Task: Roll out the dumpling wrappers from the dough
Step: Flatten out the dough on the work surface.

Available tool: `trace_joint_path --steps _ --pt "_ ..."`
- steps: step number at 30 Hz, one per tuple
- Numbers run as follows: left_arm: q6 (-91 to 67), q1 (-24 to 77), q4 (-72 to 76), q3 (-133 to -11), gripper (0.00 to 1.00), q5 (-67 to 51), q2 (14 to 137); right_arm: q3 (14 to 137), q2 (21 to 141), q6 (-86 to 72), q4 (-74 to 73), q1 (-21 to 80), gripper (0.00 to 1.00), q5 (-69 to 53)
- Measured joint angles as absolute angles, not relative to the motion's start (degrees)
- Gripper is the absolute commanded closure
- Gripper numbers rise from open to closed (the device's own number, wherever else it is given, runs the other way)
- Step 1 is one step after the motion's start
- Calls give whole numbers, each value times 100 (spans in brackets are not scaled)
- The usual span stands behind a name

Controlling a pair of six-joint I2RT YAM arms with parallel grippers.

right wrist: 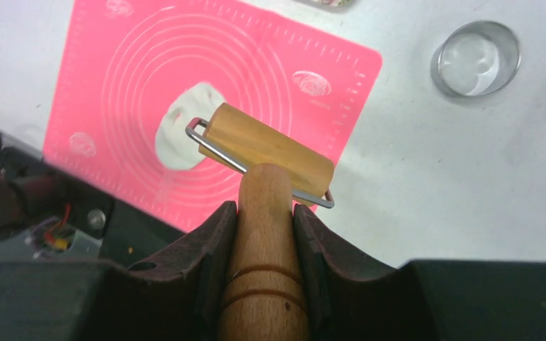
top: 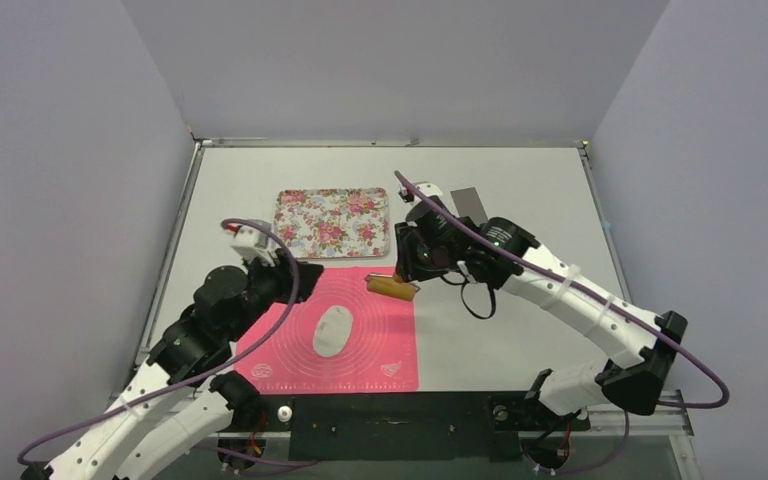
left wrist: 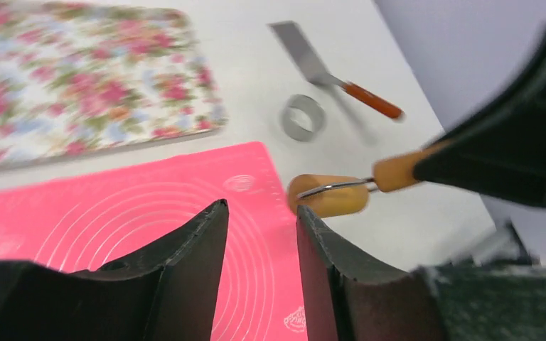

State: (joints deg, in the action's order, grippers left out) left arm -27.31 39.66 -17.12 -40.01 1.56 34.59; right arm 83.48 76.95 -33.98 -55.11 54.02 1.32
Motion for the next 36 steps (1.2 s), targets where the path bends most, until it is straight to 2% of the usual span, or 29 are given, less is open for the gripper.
trace_joint_path --steps 4,9,16,22,36 --pt "-4219 3935 -3352 -4370 59 2141 2978 8851 8506 -3524 -5428 5489 100 720" --pt "-5680 3870 -4864 -4244 55 3138 3057 9762 9974 -3614 -5188 5686 100 644" --pt "-6569 3065 -5190 -2956 51 2591 3736 10674 11699 -3715 -5065 5942 100 320" --pt "-6462 1946 -5072 -2515 50 1929 3387 11087 12001 -3710 -5323 5961 100 318" --pt "-6219 1282 -4519 -2316 49 1286 3793 11166 12092 -3669 -5413 6198 100 624"
